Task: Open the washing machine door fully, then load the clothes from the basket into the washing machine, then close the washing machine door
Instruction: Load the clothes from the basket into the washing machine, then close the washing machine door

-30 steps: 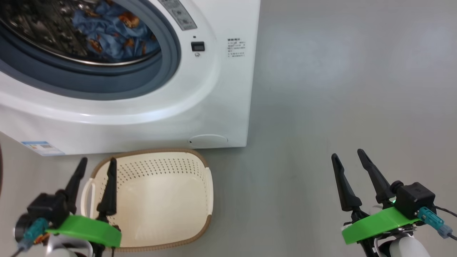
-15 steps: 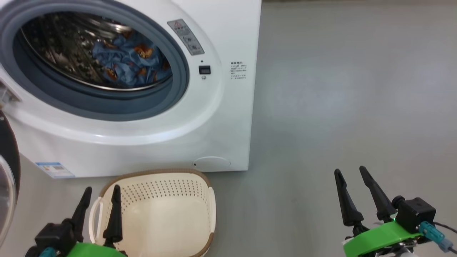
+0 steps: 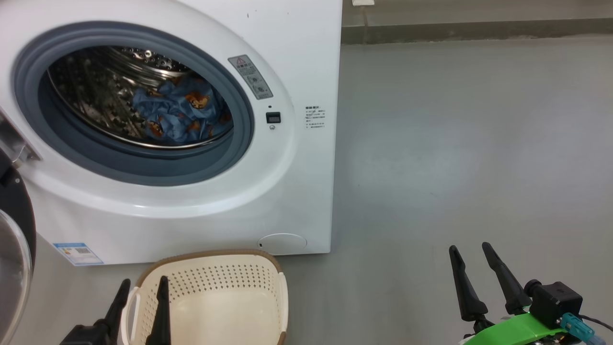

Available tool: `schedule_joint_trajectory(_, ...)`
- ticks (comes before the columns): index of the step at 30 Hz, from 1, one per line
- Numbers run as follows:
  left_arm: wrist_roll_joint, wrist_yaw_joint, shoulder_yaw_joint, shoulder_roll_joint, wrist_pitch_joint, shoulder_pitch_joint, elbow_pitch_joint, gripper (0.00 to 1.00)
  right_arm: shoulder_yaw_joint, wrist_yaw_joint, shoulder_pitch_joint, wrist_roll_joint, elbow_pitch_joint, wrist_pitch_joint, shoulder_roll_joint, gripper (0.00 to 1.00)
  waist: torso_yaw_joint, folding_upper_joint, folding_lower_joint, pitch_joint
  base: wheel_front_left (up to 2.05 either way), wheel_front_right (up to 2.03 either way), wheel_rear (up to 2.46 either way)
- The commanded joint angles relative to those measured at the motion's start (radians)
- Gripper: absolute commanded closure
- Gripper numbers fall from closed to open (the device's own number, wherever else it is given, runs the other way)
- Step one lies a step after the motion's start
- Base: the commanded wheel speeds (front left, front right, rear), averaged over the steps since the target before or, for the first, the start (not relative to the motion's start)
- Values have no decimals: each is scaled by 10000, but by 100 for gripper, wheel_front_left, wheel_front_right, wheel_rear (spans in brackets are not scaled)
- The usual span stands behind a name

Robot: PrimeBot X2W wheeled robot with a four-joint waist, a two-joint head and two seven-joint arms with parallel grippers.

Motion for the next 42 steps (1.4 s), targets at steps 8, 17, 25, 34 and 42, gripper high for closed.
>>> schedule_joint_trajectory(8, 266, -103, 377, 36, -55, 67, -296, 0, 191, 16, -1, 108, -235, -120, 46, 0, -105, 0, 0, -225, 0, 0, 0)
schedule_joint_trajectory(17, 309, -155, 353, 17, -55, 11, -249, 0, 230, 16, -41, 94, -221, -120, 78, 0, -152, 0, 0, -232, 0, 0, 0)
schedule_joint_trajectory(25, 208, -211, 275, 13, -55, -67, -222, 0, 227, 16, -88, 81, -197, -120, 95, 0, -170, 0, 0, -192, 0, 0, 0)
schedule_joint_trajectory(34, 209, -241, 263, 12, -55, -61, -188, 0, 257, 16, -65, 57, -169, -120, 102, 0, -164, 0, 0, -215, 0, 0, 0)
schedule_joint_trajectory(42, 200, -257, 281, 11, -55, -74, -177, 0, 304, 16, -92, 37, -145, -120, 104, 0, -139, 0, 0, -226, 0, 0, 0)
